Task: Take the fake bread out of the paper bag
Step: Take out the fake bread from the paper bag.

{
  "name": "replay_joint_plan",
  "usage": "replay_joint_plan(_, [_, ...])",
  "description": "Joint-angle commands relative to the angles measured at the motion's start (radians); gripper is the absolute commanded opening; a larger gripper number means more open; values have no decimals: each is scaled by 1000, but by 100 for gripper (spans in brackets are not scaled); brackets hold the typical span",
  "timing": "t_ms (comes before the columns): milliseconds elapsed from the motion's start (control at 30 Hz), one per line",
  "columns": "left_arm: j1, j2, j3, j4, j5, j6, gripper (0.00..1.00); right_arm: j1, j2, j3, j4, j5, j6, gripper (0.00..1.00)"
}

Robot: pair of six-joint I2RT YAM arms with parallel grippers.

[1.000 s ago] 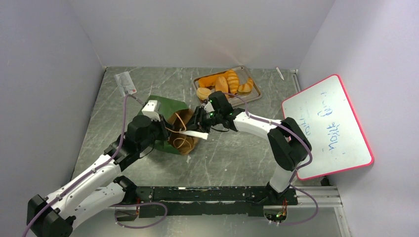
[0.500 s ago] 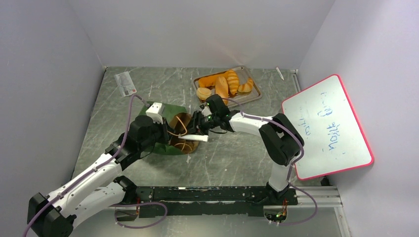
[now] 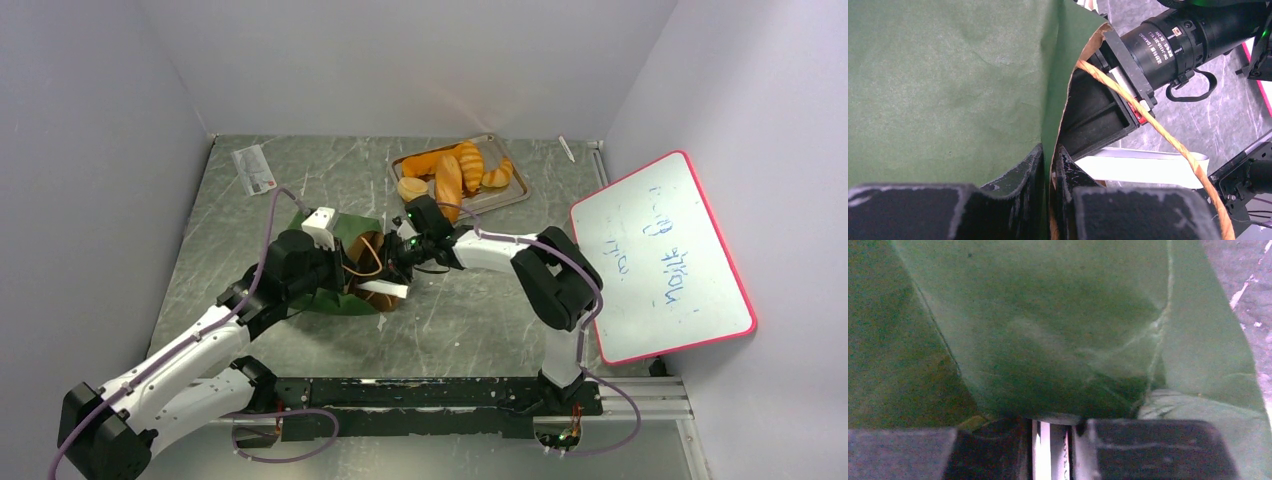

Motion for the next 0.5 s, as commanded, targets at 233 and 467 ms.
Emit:
replay_joint_plan(233, [-3, -110, 7, -30, -57, -53, 7, -64, -193, -84, -40, 52, -71, 0])
replay_joint_plan(467, [-3, -137, 0, -135, -186, -96, 7, -126, -369, -174, -153, 86, -171, 0])
